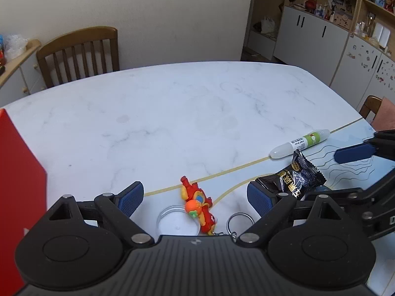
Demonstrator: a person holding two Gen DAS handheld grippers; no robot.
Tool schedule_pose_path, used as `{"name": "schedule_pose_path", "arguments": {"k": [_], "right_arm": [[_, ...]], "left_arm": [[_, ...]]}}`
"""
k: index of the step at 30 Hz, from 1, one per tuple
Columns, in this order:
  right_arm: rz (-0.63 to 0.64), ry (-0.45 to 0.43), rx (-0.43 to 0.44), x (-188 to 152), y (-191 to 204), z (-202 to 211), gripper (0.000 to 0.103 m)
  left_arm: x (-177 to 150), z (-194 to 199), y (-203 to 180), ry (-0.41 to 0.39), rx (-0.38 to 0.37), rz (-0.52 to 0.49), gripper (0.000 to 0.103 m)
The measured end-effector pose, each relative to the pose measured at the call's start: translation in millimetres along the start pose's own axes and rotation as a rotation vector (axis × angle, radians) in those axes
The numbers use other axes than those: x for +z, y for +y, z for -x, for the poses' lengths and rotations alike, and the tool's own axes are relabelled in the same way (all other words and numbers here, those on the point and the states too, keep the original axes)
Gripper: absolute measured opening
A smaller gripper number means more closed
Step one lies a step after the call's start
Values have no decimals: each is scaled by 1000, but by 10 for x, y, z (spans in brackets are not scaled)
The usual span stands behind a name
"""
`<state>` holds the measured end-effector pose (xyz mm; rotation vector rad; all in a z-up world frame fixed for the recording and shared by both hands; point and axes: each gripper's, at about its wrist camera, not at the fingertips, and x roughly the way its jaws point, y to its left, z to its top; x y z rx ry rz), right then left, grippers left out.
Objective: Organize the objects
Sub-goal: 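Grasp the black snack packet with the right gripper while the left grasps the orange keyring toy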
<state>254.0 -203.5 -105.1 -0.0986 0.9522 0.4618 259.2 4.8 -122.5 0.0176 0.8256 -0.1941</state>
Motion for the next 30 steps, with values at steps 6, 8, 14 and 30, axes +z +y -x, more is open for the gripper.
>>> {"name": "schedule_pose_path", "arguments": {"k": [6, 8, 14, 30], "right_arm": [[-11, 17, 3, 23, -15, -173, 88], [-16, 22, 7, 23, -19, -213, 87], [-20, 27, 14, 25, -22, -263, 81], [-10, 28, -13, -3, 54, -279, 56]], "left_arm": [[6, -92, -23, -7, -7, -34, 91], [3, -114, -21, -7, -7, -40, 91], [-15, -168, -60, 2, 4, -79, 64], [-18, -207, -128, 41, 37, -111, 28]]}}
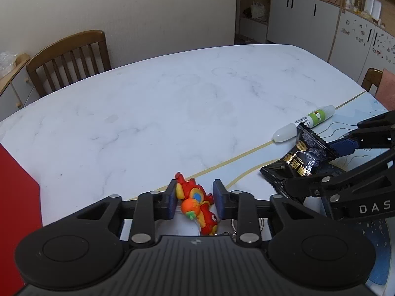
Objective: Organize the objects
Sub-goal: 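Grasp the black snack packet with the right gripper while the left grasps the orange keyring toy, then carry the snack packet and keyring toy with both grippers over the box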
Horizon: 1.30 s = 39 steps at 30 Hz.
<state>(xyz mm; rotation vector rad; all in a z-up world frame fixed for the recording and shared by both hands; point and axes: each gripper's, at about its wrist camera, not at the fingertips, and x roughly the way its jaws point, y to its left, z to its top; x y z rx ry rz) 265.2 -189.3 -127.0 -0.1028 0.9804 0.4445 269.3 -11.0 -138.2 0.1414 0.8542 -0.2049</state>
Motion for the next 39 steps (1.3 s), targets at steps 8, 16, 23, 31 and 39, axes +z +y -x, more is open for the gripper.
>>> {"name": "schedule_pose_path", "arguments": {"k": [8, 16, 23, 31, 39], "right_arm": [[-5, -23, -12, -60, -13, 139, 47], [-8, -59, 4, -153, -10, 464, 47], [34, -75, 3, -330, 124, 750, 47], [59, -64, 32, -517, 313, 1043, 47], [88, -60, 68, -599, 593, 1298, 47]], "left_arm": [[22, 125, 43, -1, -23, 42, 18], [-38, 397, 88, -2, -73, 118, 16], [-189, 681, 110, -14, -118, 189, 16], [-372, 1066, 98, -25, -176, 233, 16], [-532, 1411, 225, -30, -207, 271, 16]]}}
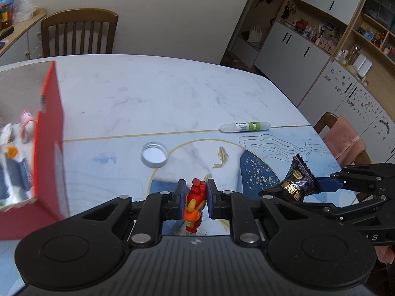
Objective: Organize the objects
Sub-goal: 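Carry the snack packet and keyring toy with both grippers over the box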
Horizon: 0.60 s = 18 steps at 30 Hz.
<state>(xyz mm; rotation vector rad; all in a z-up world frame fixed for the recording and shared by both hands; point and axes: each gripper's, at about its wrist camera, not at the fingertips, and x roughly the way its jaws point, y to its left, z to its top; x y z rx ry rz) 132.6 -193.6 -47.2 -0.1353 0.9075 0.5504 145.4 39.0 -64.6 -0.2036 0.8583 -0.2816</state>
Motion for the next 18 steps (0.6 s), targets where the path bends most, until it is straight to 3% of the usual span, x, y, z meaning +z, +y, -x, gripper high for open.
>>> {"name": "schedule_pose_path", "arguments": {"k": [18], "right_arm": [[190, -57, 81, 450, 1115, 107, 47]], "left_arm": [[141, 1002, 668, -117, 1, 9, 16]]}}
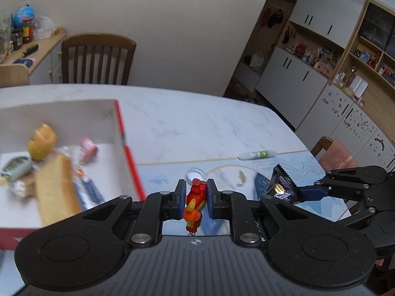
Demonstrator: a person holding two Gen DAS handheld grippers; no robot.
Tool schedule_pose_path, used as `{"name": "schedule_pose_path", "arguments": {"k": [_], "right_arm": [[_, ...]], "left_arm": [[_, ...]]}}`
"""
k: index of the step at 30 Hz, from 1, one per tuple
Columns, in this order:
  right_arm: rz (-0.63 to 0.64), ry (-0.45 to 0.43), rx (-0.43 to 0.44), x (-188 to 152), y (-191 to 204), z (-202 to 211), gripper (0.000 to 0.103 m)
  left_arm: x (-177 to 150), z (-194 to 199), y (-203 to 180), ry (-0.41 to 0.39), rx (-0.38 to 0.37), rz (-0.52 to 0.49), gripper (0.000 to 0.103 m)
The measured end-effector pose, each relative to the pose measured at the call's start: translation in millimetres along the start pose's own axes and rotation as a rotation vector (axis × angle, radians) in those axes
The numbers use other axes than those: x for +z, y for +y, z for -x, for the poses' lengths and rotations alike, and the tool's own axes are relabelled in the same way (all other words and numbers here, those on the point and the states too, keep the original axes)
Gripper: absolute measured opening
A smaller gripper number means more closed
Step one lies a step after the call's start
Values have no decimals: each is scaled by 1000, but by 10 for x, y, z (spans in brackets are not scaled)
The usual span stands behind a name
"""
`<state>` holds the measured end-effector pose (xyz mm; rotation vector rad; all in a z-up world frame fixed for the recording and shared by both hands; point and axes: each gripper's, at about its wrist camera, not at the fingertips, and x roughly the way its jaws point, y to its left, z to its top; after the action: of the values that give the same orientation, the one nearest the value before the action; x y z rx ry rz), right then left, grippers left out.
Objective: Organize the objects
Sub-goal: 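Carry the snack packet and keyring toy with both grippers over the box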
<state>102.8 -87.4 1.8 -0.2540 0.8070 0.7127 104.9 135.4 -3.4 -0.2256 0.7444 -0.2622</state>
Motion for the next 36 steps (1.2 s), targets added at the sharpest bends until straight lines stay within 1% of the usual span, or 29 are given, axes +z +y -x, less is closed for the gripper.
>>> {"name": "schedule_pose_path", "arguments": {"k": [7, 12, 17, 21, 24, 29, 36], "right_arm": [[49, -16, 19, 364, 372, -212, 47], [83, -33, -5, 594, 607, -392, 47], [108, -26, -14, 796, 792, -630, 47], [119, -3, -32, 927, 892, -865, 47], [125, 22, -45, 990, 939, -1038, 47], [169, 59, -83, 1063, 1033, -1288, 47], [240, 131, -120, 1111, 1131, -1605, 48]], "left_arm": [[168, 346, 435, -56, 31, -2, 16], [279, 570, 783, -94, 59, -1, 16], [390, 675, 1107, -114, 96, -4, 16], [450, 679, 1363, -115, 126, 0, 16], [465, 634, 1557, -101, 145, 10, 16], [406, 532, 1838, -48, 161, 34, 16], [272, 388, 2044, 42, 194, 5, 16]]}}
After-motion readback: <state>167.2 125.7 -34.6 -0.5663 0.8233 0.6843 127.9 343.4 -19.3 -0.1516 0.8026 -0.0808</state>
